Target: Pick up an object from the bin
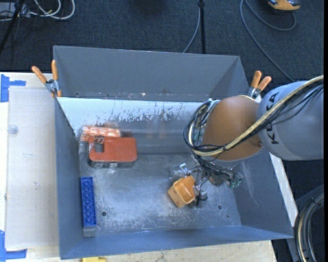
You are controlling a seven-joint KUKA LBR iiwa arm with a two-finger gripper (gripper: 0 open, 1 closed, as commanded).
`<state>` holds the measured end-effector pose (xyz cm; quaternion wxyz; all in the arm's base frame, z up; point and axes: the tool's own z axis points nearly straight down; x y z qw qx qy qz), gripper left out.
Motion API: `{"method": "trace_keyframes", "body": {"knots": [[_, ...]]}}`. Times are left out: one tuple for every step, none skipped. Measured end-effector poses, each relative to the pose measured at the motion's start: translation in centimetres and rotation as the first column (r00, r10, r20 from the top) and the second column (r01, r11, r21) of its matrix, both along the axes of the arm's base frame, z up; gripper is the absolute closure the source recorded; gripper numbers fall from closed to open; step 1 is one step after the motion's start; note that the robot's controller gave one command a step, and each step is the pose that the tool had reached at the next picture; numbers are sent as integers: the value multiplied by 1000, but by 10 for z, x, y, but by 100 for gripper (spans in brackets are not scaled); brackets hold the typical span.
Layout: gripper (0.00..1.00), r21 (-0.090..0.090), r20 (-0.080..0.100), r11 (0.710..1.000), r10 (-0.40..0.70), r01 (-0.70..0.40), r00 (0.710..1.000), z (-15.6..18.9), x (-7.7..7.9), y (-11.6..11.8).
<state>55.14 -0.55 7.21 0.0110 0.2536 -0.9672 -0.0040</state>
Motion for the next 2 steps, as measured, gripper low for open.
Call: {"method": "trace_keyframes", "body": {"knots": [[100, 0, 0, 1000, -1, 1, 1000, 0, 0, 0], [100, 9, 3, 949, 315, -315, 949, 148, 26, 1]]}}
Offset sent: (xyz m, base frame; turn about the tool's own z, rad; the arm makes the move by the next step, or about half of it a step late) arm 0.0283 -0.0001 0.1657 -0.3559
